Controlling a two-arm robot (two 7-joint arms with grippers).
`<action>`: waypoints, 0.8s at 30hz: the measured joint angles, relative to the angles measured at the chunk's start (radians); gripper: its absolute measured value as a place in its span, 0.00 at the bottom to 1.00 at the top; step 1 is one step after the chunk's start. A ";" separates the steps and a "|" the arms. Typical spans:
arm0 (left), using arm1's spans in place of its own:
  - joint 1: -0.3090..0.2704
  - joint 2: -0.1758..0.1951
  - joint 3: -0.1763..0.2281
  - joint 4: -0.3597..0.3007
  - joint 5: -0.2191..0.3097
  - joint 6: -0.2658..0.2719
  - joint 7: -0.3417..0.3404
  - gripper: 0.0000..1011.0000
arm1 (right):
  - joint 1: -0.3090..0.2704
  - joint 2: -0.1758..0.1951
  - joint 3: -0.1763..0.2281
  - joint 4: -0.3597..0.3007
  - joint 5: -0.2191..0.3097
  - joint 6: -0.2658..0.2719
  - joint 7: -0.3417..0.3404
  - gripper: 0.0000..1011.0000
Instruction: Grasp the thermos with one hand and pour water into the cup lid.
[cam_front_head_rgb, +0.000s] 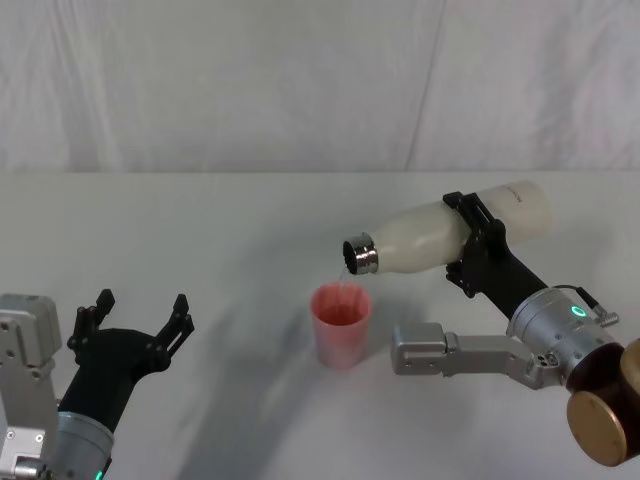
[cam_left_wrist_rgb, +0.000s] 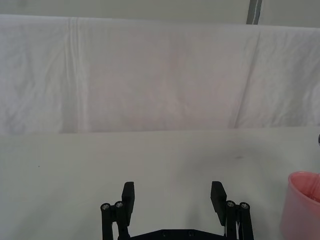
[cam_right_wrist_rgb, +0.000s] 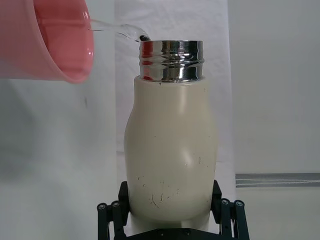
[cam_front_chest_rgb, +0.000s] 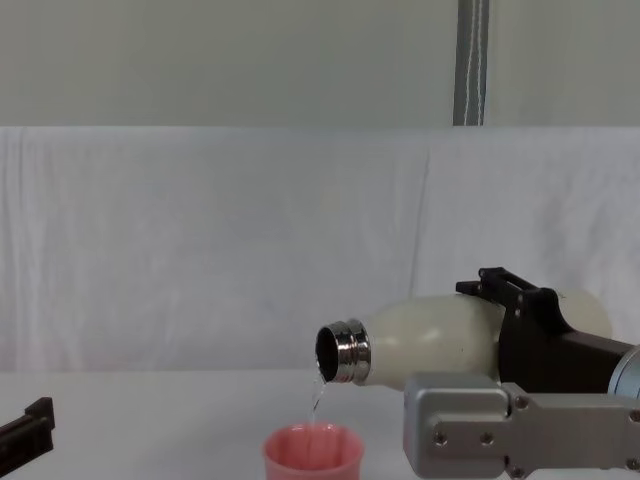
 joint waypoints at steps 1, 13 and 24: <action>0.000 0.000 0.000 0.000 0.000 0.000 0.000 0.99 | 0.000 0.000 0.000 -0.001 0.000 0.000 0.000 0.94; 0.000 0.000 0.000 0.000 0.000 0.000 0.000 0.99 | -0.001 0.003 0.001 -0.009 -0.001 0.001 -0.001 0.94; 0.000 0.000 0.000 0.000 0.000 0.000 0.000 0.99 | -0.001 0.005 0.002 -0.013 -0.003 0.002 0.000 0.94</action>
